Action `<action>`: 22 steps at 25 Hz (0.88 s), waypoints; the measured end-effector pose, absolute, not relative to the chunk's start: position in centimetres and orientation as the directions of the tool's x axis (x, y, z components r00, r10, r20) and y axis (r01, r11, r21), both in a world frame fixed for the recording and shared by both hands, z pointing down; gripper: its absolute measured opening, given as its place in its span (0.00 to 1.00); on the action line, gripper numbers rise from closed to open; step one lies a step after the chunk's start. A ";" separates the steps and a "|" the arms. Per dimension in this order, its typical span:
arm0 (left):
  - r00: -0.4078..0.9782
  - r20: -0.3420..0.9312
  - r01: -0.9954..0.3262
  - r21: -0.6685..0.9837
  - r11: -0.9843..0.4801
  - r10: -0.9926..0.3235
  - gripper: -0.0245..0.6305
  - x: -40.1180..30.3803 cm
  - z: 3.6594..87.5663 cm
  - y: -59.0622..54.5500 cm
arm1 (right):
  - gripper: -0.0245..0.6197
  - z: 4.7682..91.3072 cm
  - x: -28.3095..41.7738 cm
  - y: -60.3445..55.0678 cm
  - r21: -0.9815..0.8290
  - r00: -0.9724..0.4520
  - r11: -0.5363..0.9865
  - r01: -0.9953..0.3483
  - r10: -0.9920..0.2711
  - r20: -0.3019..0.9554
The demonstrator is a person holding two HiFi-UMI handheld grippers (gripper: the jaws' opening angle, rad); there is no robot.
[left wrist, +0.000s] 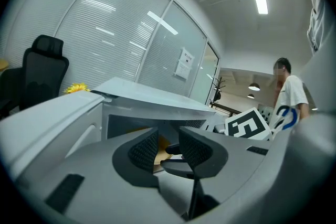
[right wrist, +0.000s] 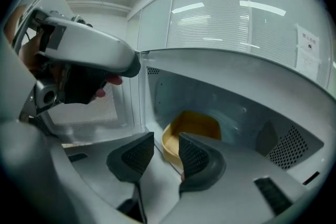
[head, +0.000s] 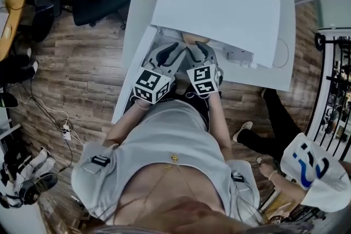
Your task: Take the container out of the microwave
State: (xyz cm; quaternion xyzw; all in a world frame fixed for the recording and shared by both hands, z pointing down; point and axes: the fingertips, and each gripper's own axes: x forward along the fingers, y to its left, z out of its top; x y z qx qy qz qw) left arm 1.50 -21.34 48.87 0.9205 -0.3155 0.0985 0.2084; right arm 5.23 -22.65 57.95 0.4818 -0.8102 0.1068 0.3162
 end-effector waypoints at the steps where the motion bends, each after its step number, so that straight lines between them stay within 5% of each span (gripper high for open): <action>1: 0.782 0.312 -0.621 0.325 -0.713 -0.539 0.22 1.5 48.9 -21.4 | 0.28 58.2 5.2 -22.7 0.135 -0.332 0.515 -0.847 -0.709 0.622; 13: 0.784 0.328 -0.619 0.347 -0.704 -0.528 0.22 1.3 49.6 -21.4 | 0.30 60.6 4.9 -23.2 0.210 -0.288 0.571 -0.793 -0.657 0.697; 22: 0.780 0.318 -0.625 0.368 -0.689 -0.538 0.22 1.0 49.7 -21.7 | 0.30 62.4 5.2 -24.0 0.345 -0.230 0.708 -0.616 -0.581 0.781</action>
